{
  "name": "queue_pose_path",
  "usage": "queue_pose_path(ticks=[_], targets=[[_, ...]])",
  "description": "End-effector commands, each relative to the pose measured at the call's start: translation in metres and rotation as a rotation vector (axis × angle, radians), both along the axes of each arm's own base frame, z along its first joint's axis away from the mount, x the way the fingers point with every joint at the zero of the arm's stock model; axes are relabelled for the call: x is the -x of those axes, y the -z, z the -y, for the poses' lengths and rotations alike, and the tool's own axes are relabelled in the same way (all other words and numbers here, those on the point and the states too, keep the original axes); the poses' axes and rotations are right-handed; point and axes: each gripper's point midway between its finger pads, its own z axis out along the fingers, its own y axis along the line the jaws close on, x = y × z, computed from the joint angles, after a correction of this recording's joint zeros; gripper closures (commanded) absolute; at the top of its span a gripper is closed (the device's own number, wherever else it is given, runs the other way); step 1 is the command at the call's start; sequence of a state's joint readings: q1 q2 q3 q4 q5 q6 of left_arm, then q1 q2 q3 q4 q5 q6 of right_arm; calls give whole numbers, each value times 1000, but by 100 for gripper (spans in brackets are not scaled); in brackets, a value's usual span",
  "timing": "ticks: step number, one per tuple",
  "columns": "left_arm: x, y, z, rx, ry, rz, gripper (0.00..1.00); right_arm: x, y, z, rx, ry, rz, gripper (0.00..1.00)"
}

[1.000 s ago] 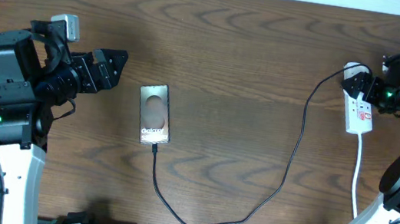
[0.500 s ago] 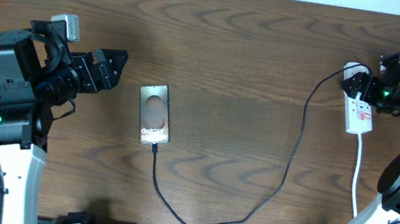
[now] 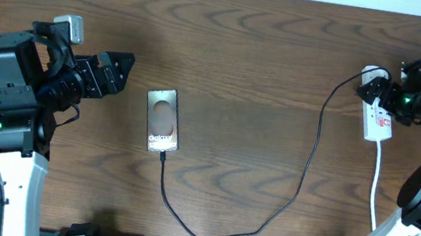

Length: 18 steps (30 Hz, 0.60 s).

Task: Plug charger to phone and switch on socket
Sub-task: 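Lift the right gripper off the power strip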

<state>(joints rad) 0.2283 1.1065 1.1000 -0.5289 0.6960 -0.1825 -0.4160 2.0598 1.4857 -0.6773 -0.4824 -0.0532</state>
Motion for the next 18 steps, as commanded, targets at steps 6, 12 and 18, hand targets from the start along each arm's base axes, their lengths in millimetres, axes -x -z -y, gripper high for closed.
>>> queue_pose_path(ticks=[6, 12, 18], targets=[[-1, 2, -2, -12, -4, -3, 9, 16, -52, 22, 131, 113, 19, 1], [-1, 2, -2, -12, -4, -3, 9, 39, -79, 27, 147, 251, -35, 1], [-1, 2, -2, -12, -4, -3, 9, 63, -90, 24, 134, 347, -109, 1]])
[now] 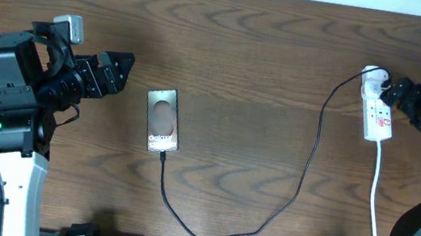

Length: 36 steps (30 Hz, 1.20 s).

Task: Plug charger to phone and switch on socket
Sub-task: 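Lift the right gripper off the power strip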

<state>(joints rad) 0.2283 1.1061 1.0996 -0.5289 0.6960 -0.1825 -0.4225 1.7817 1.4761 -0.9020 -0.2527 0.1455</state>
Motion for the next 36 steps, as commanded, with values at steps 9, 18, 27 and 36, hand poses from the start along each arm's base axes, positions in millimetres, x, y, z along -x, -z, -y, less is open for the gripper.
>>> queue_pose_path(ticks=[9, 18, 27, 36], targets=[[-1, 2, -2, -12, -4, -3, 8, 30, -9, -5, -25, 95, -88, 1], [-1, 2, -2, -12, -4, -3, 9, 37, -17, -9, -30, 93, -89, 1], [-1, 2, -2, -12, -4, -3, 9, 48, -70, -14, 26, 94, 45, 1], [-1, 2, -2, -12, -4, -3, 9, 55, -102, -22, 37, 83, 137, 1]])
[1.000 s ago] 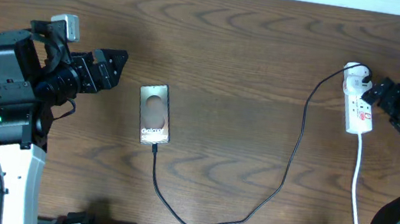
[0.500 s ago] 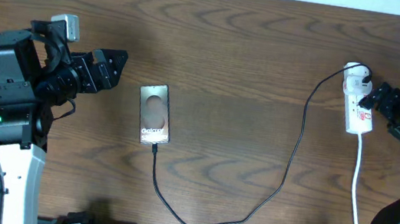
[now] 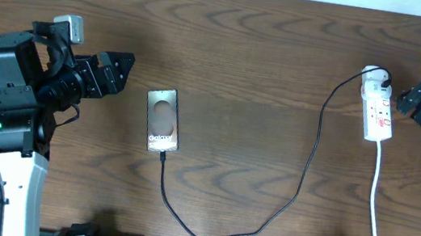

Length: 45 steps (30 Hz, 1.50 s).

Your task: Plug charger to phone and switch on socket

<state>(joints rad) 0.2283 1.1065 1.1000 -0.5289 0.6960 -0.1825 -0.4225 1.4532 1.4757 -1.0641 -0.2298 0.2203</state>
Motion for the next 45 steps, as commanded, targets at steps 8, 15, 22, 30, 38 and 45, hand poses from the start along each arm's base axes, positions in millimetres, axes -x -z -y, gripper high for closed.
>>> queue_pose_path(ticks=[8, 15, 22, 30, 38, 45], targets=[[-1, 2, -2, -12, -4, -3, 9, 1, 1, -1, -15, 7, -3, 1], [-1, 2, -2, -12, -4, -3, 9, 1, 1, -1, -15, 7, -2, 1], [2, 3, -2, -11, -5, -10, 9, 1, 1, -1, -15, 7, -2, 1], [22, 27, -27, -156, -178, -93, 9, 1, 1, -1, -15, 7, -2, 1], [41, 22, -30, -288, -272, 96, 9, 1, 1, -1, -15, 7, -3, 1], [53, 0, -20, -293, -276, 416, 9, 1, 1, -1, -15, 7, -3, 1]])
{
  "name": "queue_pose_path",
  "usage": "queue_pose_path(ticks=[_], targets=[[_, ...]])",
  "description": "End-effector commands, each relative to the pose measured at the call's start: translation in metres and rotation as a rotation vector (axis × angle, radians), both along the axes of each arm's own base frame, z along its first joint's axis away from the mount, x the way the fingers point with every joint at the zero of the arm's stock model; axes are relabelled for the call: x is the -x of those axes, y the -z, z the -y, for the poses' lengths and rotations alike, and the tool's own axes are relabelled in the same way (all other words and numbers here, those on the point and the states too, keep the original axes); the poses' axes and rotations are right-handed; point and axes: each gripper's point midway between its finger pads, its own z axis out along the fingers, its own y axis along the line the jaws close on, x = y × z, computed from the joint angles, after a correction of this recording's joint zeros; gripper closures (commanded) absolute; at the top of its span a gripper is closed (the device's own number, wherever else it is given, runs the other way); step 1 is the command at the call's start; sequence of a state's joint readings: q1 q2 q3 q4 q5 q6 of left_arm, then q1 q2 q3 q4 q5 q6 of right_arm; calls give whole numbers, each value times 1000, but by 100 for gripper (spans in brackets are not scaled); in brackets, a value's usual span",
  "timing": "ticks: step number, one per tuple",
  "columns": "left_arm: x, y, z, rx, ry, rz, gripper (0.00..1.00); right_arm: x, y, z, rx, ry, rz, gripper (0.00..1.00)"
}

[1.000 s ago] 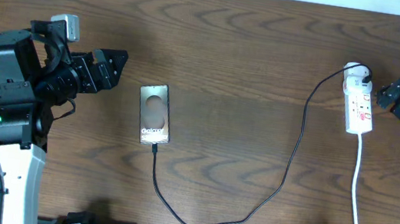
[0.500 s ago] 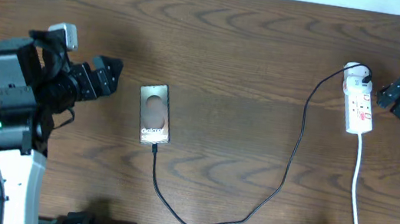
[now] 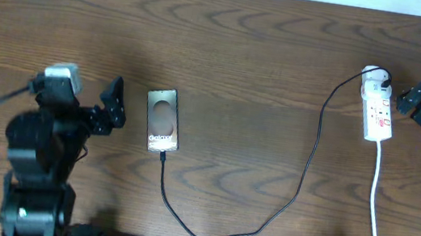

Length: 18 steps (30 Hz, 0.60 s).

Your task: Plug charger to phone and switch on socket

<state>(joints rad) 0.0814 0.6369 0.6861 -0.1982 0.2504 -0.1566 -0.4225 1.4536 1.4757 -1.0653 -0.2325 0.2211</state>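
A phone point(image 3: 163, 120) lies face up left of the table's middle, its screen lit. A black charger cable point(image 3: 299, 191) is plugged into the phone's near end, loops toward the front edge and rises to a white plug point(image 3: 374, 74) in the white socket strip point(image 3: 377, 115) at the right. My left gripper point(image 3: 115, 104) hangs just left of the phone, fingers apart with nothing between them. My right gripper point(image 3: 406, 95) sits a little right of the strip, apart from it, and its fingers look closed together.
The strip's white lead point(image 3: 376, 221) runs down to the front edge at the right. A dark rail with connectors lines the front edge. The left arm's body point(image 3: 38, 160) fills the front left corner.
My left arm has swung round. Its gripper was up and to the left of the phone and now sits lower, close by the phone's left side. The right arm, phone and cable have not moved.
My right gripper was on the upper part of the socket strip. Then it stood just right of the strip, then farther right and clear of it, where it remains. The cable stayed in the phone throughout. The left arm held still until its latest shift.
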Motion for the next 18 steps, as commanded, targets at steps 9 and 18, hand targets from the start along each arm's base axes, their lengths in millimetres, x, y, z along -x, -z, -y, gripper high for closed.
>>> queue_pose_path(ticks=[9, 18], targets=[[27, -13, -1, -81, -22, 376, 9, 1, 1, -1, -12, 8, -2, 1], [40, 18, 0, -104, -23, 434, 9, 1, 1, -1, -12, 8, -2, 1]])
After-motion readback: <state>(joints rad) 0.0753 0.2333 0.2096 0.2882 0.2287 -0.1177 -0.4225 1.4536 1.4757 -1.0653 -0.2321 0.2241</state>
